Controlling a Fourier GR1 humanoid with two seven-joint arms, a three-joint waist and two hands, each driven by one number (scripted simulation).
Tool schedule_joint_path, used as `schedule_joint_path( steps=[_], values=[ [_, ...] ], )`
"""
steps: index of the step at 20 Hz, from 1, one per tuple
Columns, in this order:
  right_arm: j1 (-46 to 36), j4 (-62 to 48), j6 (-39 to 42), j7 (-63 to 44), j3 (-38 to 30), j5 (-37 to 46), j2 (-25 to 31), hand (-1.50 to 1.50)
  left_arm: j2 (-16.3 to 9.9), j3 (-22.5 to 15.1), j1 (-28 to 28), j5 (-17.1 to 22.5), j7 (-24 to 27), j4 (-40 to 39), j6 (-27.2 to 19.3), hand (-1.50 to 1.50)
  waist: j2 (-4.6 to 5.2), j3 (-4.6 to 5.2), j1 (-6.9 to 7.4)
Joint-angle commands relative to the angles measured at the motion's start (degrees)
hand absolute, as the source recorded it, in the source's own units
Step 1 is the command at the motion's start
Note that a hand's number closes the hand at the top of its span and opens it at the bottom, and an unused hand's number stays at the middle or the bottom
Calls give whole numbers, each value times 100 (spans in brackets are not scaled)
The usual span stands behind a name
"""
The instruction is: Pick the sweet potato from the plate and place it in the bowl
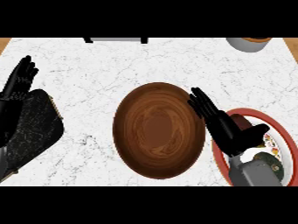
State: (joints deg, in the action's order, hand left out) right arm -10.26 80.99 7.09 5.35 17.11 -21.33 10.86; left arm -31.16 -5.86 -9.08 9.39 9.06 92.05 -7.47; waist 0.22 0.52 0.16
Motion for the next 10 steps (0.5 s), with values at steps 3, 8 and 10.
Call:
schedule_joint_path(
  steps=[3, 8, 10],
  values=[
    [265, 322, 223, 497, -964, -112, 863, 150, 431, -491, 26, 76, -490, 164, 211, 0, -38, -55, -140],
    [112, -198, -472, 838, -1580, 1457, 2319, 150, 982, -1135, 336, 368, -669, -126, 502, 0, 29, -36, -334],
    [469, -894, 138, 1674, -1738, 762, 1733, -150, 1138, -1269, 165, 370, -848, -160, 642, 0, -1, -59, -64]
  ],
)
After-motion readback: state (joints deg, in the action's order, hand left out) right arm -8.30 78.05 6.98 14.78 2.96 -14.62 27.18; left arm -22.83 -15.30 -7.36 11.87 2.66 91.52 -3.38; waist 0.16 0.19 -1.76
